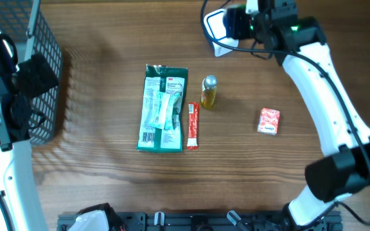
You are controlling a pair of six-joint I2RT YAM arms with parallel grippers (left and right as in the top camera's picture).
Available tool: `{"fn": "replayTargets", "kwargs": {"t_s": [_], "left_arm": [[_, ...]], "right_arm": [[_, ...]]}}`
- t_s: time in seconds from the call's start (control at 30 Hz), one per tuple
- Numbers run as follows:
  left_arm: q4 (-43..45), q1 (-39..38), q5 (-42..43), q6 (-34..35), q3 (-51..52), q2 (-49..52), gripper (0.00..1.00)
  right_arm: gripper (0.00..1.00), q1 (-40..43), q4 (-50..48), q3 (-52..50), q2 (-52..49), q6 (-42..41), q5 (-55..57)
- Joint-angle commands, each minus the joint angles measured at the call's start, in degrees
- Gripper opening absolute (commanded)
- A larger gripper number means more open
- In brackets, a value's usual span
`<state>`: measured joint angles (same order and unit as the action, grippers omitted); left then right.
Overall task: Scan the item barcode
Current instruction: 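Lift the jar with the right gripper and hold it under the scanner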
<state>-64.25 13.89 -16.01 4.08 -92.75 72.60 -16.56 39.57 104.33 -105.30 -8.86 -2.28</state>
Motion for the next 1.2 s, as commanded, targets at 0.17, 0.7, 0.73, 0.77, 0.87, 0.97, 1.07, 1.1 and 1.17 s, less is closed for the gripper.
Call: {"fn": "replayTargets", "kwargs": {"t_s": [0.17,0.7,0.73,0.77,0.87,0.97,1.07,1.1,1.17], "left_arm": [[0.1,0.2,0.1,-0.7,-0.2,0.2,1.00],[0.1,0.2,0.1,-0.7,-0.2,0.2,1.00],[0.1,0.2,0.1,-0.7,-0.2,0.2,1.00],[0.1,0.2,0.1,-0.7,-0.2,0.2,1.00],[0.1,0.2,0.1,-0.7,-0.2,0.2,1.00],[0.1,0.2,0.1,-0.7,-0.2,0.2,1.00],[0.1,0.2,0.1,-0.7,-0.2,0.2,1.00],[0.1,0.2,0.1,-0.7,-0.2,0.2,1.00],[0.1,0.2,0.1,-0.7,-0.2,0.2,1.00]], "right_arm": [[0.08,0.2,-26.0,-0.2,-16.2,1.4,5.2],[0.04,0.6,-44.2,-0.2,-28.1,1.2,0.7],[0.04,0.6,-44.6,-0.2,-28.7,1.2,0.7],[0.04,0.6,-45.4,-0.2,-29.4,1.2,0.7],[0.04,0.6,-47.3,-0.2,-30.0,1.2,0.7],[0.04,0.6,-49.2,-0.2,-30.0,1.2,0.7],[0.04,0.6,-49.3,-0.2,-29.9,1.2,0.2],[0.04,0.6,-49.4,-0.2,-29.8,1.2,-0.1],[0.04,0.7,-49.4,-0.2,-28.2,1.2,-1.2]]}}
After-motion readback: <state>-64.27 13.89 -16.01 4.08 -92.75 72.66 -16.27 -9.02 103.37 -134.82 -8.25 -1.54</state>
